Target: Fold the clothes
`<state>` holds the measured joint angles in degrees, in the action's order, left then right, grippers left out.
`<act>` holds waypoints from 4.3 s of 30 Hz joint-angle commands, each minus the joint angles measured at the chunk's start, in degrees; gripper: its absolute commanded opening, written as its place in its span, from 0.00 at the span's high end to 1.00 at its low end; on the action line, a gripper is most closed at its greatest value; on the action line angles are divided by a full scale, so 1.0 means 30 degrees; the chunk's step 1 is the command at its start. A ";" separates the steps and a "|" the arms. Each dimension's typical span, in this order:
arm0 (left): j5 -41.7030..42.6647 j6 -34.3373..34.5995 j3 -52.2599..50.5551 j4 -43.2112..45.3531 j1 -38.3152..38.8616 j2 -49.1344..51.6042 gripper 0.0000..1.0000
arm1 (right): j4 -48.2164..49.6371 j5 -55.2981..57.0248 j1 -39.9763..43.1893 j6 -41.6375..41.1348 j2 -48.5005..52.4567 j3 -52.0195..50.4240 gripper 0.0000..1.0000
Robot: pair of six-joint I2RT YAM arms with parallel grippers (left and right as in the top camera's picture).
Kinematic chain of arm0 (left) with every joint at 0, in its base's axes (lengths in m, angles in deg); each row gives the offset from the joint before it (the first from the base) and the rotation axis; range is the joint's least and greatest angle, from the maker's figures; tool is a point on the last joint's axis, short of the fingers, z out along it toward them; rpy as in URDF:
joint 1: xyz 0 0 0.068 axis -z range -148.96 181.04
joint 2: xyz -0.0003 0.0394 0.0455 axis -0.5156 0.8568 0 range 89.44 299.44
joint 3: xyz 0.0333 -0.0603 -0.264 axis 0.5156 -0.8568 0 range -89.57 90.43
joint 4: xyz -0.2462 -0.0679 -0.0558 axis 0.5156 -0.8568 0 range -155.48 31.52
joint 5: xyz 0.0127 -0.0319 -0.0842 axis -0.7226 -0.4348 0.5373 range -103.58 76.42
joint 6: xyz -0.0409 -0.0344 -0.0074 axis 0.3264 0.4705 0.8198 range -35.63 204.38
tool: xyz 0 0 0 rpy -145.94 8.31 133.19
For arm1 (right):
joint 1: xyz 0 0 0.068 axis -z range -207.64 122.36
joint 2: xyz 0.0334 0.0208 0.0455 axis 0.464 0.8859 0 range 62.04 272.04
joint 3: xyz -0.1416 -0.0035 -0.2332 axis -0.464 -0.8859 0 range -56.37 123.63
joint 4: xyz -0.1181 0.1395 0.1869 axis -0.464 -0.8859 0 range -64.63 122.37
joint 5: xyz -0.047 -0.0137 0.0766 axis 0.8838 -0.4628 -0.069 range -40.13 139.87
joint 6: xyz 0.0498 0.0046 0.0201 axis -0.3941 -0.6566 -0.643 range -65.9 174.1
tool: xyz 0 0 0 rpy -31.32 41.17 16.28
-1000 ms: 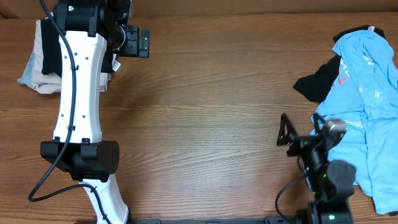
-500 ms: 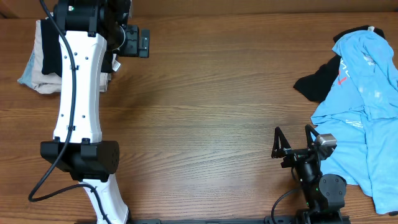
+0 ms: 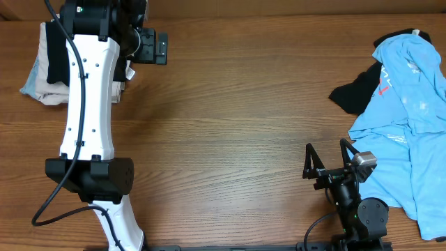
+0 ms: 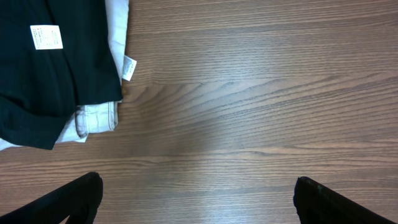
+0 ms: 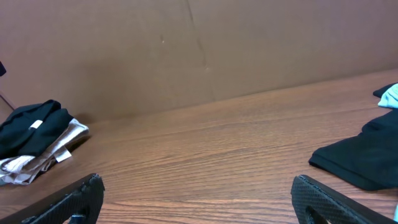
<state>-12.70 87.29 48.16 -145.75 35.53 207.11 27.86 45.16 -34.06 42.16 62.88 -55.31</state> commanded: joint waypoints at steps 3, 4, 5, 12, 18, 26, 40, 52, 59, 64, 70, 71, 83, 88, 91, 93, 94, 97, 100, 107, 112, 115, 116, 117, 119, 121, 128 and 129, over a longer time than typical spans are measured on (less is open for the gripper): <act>0.0073 0.0175 0.0124 0.0029 0.0015 -0.0364 0.00 | 0.0051 -0.0117 -0.0109 0.0000 -0.0226 -0.0197 0.00; 0.0073 0.0175 0.0124 0.0029 0.0015 -0.0364 0.00 | 0.0051 -0.0117 -0.0109 0.0000 -0.0226 -0.0197 0.00; 0.0073 0.0175 0.0124 0.0029 0.0015 -0.0364 0.00 | 0.0051 -0.0117 -0.0109 0.0000 -0.0226 -0.0197 0.00; 0.0073 0.0175 0.0124 0.0029 0.0015 -0.0364 0.00 | 0.0051 -0.0117 -0.0109 0.0000 -0.0226 -0.0197 0.00; 0.0066 0.0168 0.0124 0.0036 0.0015 -0.0255 0.00 | 0.0051 -0.0117 -0.0109 0.0000 -0.0226 -0.0197 0.00; 0.0066 0.0168 -0.2798 0.0736 0.0765 -0.2419 0.00 | 0.0051 -0.0117 -0.0109 0.0000 -0.0226 -0.0197 0.00; -0.0845 0.0102 -1.8659 1.0877 0.0867 -1.5963 0.00 | 0.0051 -0.0117 -0.0109 0.0000 -0.0226 -0.0197 0.00; -0.0780 0.0109 -3.5095 2.8531 0.0554 -2.8669 0.00 | 0.0051 -0.0117 -0.0109 0.0000 -0.0226 -0.0197 0.00; 0.0087 0.0182 -4.1266 3.0818 -0.0721 -3.4301 0.00 | 0.0051 -0.0117 -0.0109 0.0000 -0.0226 -0.0197 0.00; 0.0102 0.0189 -4.3619 3.0891 -0.1144 -3.7266 0.00 | 0.0051 -0.0117 -0.0109 0.0000 -0.0226 -0.0197 0.00; 0.0219 0.0175 -4.5404 3.1408 -0.1515 -3.9175 0.00 | 0.0051 -0.0117 -0.0109 0.0000 -0.0226 -0.0197 0.00; 0.0219 0.0175 -4.5608 3.1416 -0.1530 -3.9168 0.00 | 0.0051 -0.0117 -0.0109 0.0000 -0.0226 -0.0197 0.00; 0.0510 0.0182 -4.5819 2.7627 -0.1523 -3.9168 0.00 | 0.0051 -0.0117 -0.0109 0.0000 -0.0226 -0.0197 0.00; 0.0503 0.0182 -4.5819 2.7656 -0.1523 -3.9168 0.00 | 0.0051 -0.0117 -0.0109 0.0000 -0.0226 -0.0197 0.00; 0.0503 0.0175 -4.5819 2.7656 -0.1523 -3.9160 0.00 | 0.0051 -0.0117 -0.0109 0.0000 -0.0226 -0.0197 0.00; 0.0503 0.0182 -4.5819 2.7656 -0.1523 -3.9146 0.00 | 0.0051 -0.0117 -0.0109 0.0000 -0.0226 -0.0197 0.00; 0.0503 0.0175 -4.5819 2.7656 -0.1523 -3.9146 0.00 | 0.0051 -0.0117 -0.0109 0.0000 -0.0226 -0.0197 0.00; 0.0503 0.0182 -4.5819 2.7656 -0.1523 -3.9138 0.00 | 0.0051 -0.0117 -0.0109 0.0000 -0.0226 -0.0197 0.00; 0.0503 0.0182 -4.5819 2.7656 -0.1523 -3.9138 0.00 | 0.0051 -0.0117 -0.0109 0.0000 -0.0226 -0.0197 0.00; 0.0503 0.0182 -4.5819 2.7656 -0.1523 -3.9138 0.00 | 0.0051 -0.0117 -0.0109 0.0000 -0.0226 -0.0197 0.00; 0.0495 0.0182 -4.5819 2.7656 -0.1523 -3.9138 0.00 | 0.0051 -0.0117 -0.0109 0.0000 -0.0226 -0.0197 0.00; 0.0495 0.0175 -4.5819 2.7656 -0.1523 -3.9138 0.00 | 0.0051 -0.0117 -0.0109 0.0000 -0.0226 -0.0197 0.00; 0.0503 0.0182 -4.5819 2.7656 -0.1523 -3.9138 0.00 | 0.0051 -0.0117 -0.0109 0.0000 -0.0226 -0.0197 0.00; 0.0503 0.0175 -4.5819 2.7656 -0.1523 -3.9138 0.00 | 0.0051 -0.0117 -0.0109 0.0000 -0.0226 -0.0197 0.00; 0.0495 0.0175 -4.5819 2.7656 -0.1523 -3.9138 0.00 | 0.0051 -0.0117 -0.0109 0.0000 -0.0226 -0.0197 0.00; 0.0503 0.0175 -4.5819 2.7656 -0.1523 -3.9138 0.00 | 0.0051 -0.0117 -0.0109 0.0000 -0.0226 -0.0197 0.00; 0.0495 0.0175 -4.5819 2.7656 -0.1523 -3.9138 0.00 | 0.0051 -0.0117 -0.0109 0.0000 -0.0226 -0.0197 0.00; 0.0503 0.0182 -4.5819 2.7656 -0.1523 -3.9138 0.00 | 0.0051 -0.0117 -0.0109 0.0000 -0.0226 -0.0197 0.00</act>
<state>-12.04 87.42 -89.06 -62.82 31.35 90.24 27.77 45.16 -34.08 42.16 62.88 -55.31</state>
